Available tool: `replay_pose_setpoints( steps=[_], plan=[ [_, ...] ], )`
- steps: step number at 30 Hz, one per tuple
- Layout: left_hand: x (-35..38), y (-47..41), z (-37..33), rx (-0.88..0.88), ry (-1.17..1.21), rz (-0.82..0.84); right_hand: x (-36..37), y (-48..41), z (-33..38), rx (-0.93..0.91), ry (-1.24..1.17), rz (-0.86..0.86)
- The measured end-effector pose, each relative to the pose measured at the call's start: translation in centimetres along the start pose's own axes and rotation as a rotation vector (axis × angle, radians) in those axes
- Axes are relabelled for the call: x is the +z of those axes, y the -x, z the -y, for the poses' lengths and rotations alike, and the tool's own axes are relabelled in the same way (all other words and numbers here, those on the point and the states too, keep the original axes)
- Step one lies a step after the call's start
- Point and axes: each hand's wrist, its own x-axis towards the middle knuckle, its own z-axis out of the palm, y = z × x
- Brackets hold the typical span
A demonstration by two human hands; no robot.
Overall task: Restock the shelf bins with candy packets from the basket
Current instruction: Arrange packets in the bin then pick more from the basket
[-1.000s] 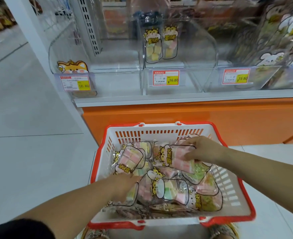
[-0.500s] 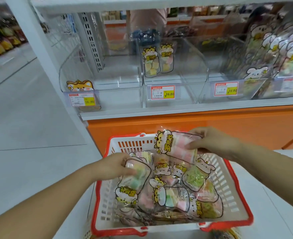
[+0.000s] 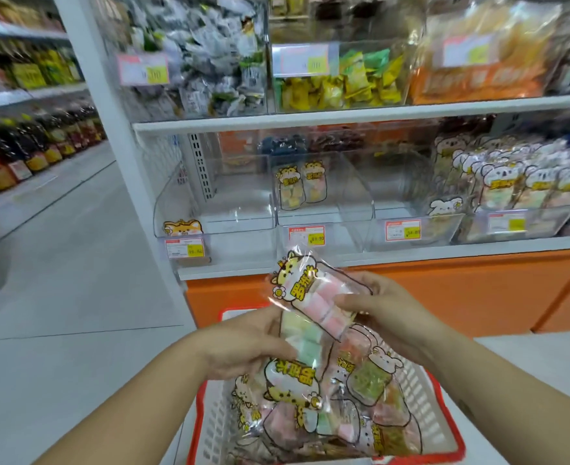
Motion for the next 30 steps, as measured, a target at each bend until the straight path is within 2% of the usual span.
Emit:
replay_pose_setpoints(
  steps=[4, 6, 8, 12, 14, 17, 20, 24, 27, 30],
  plan=[
    [0.9, 0.3, -1.1, 0.049, -0.199, -0.176, -0.5, 0.7, 0.0, 0.125, -0.121, 0.073],
    [1.3, 0.6, -1.9, 0.103, -0.156, -0.236, -0.6, 0.9, 0.1, 0.148, -0.184, 0.076],
    [1.3, 0.9, -2.6, 0.146, 0.073, -0.263, -0.5, 0.9, 0.3, 0.13, -0.28, 0.036],
    [1.3, 0.7, -3.4, 0.355, 0.811, -0.329, 0.1, 0.4, 0.1, 0.085, -0.617, -0.133],
    [2.7, 0.2, -3.3, 0.418, 0.955, -0.376, 0.7, 0.2, -0.4, 0.054, -0.711, -0.202],
    [4.7, -1.3, -2.7, 0.423, 0.972, -0.474, 2.1, 0.4, -0.5, 0.015, -0.698, -0.245],
    [5.9, -1.6, -3.4, 0.503, 0.884, -0.508, 3.3, 1.2, -0.1, -0.056, -0.471, -0.207],
    [6.4, -1.6, -3.3, 0.494, 0.523, -0.607, 3.8, 2.0, 0.1, -0.146, -0.018, -0.108],
    [6.0, -1.7, -3.3, 0.501, 0.314, -0.665, 3.2, 2.0, -0.1, -0.134, 0.168, -0.129],
    [4.9, -1.4, -4.2, 0.513, 0.071, -0.621, 1.5, 1.2, 1.8, -0.2, 0.347, -0.11]
  ],
)
